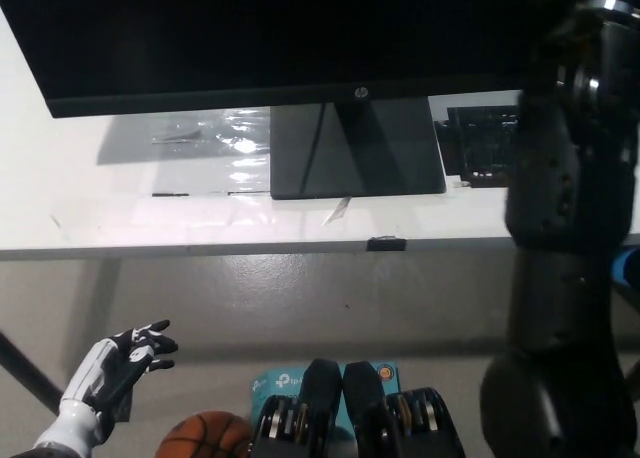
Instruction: The robot uses its right hand to pick up the cloth kept in the middle of the desk and use it to wipe the monitor in the middle of the desk by swiping its screen twice
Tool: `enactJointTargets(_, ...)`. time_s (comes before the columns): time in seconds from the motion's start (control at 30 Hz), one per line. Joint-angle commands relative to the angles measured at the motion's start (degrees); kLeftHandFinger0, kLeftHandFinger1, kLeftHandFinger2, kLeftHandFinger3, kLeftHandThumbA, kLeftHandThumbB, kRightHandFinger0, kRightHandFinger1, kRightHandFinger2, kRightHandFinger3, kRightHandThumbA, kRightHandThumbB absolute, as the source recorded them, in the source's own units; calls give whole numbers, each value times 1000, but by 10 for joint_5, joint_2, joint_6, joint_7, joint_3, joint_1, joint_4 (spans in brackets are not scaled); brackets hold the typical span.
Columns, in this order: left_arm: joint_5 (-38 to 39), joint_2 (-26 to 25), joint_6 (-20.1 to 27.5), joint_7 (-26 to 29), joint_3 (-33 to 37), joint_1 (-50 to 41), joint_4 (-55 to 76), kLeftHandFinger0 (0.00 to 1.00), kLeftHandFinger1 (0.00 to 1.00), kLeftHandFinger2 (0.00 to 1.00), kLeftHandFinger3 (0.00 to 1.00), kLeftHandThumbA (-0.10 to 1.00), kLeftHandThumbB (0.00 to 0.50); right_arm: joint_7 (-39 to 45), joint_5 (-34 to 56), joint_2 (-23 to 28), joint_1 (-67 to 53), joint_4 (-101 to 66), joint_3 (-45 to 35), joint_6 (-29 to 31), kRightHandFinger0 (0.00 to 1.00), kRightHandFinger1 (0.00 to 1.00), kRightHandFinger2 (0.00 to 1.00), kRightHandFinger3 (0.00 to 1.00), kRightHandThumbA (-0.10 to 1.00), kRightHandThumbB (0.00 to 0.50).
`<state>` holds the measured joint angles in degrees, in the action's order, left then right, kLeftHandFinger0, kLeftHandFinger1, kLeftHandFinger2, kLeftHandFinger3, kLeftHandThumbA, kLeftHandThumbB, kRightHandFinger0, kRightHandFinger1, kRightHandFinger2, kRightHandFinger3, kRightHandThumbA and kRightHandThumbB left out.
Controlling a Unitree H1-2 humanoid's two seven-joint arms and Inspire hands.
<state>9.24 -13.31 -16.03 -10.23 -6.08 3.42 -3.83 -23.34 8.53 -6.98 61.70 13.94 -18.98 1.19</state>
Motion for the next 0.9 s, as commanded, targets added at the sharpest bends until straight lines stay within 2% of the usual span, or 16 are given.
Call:
enactJointTargets(0.0,6,-7,12,-13,4,1,15,732,732,893,1000,347,10,-20,-19,-6,52,27,17,65,0,0,115,36,-100,151)
enactJointTargets(0.03,6,-7,12,-13,4,1,15,733,733,895,1000,346,10,-21,-19,-5,53,30,18,67,0,0,117,35,-100,148)
enactJointTargets(0.07,7,-8,12,-15,4,4,14,733,725,890,1000,338,10,-21,-42,-2,62,75,32,105,0,0,216,62,-100,103)
enactJointTargets(0.1,6,-8,13,-15,4,5,12,729,721,886,1000,336,9,-23,-48,0,64,91,36,118,0,0,255,85,-100,91)
enactJointTargets(0.13,5,-6,14,-16,6,8,10,715,708,870,1000,318,0,-21,-54,5,65,110,42,136,0,0,263,93,-100,108)
enactJointTargets(0.17,6,-6,11,-16,6,7,12,716,710,874,1000,330,14,-36,-80,12,75,160,53,168,0,0,253,117,-100,150)
enactJointTargets(0.27,5,-5,12,-18,12,7,13,726,718,890,1000,346,11,-47,-99,22,84,205,65,193,0,0,257,115,-100,152)
enactJointTargets(0.3,5,-4,12,-18,12,6,15,730,719,884,1000,360,42,-59,-115,27,98,246,75,213,0,0,261,118,-100,203)
enactJointTargets(0.33,6,-2,11,-16,11,6,15,729,717,879,1000,362,54,-78,-145,36,111,287,92,231,0,0,262,112,-100,221)
enactJointTargets(0.37,5,-2,11,-16,12,6,16,718,714,868,1000,364,51,-102,-180,45,120,315,113,244,0,0,253,111,-100,238)
enactJointTargets(0.5,5,3,4,-14,16,8,18,697,721,875,1000,351,35,-135,-226,52,135,341,159,238,0,0,47,74,-100,203)
enactJointTargets(0.6,3,5,3,-14,21,6,20,701,717,877,1000,338,19,-162,-267,55,142,360,198,251,0,0,20,88,-100,145)
enactJointTargets(0.63,3,5,4,-14,23,5,20,707,721,881,1000,336,11,-167,-270,55,144,366,205,254,0,0,24,100,-100,148)
enactJointTargets(0.7,1,7,5,-14,27,4,20,713,729,887,1000,340,29,-193,-297,51,152,389,236,257,0,0,12,91,-100,118)
enactJointTargets(0.77,3,8,6,-15,28,4,20,723,732,898,1000,335,19,-207,-307,46,162,408,263,257,0,0,0,89,-100,152)
enactJointTargets(0.87,-2,8,8,-14,33,5,20,714,729,892,1000,333,16,-214,-311,36,169,417,287,257,0,0,0,78,-100,137)
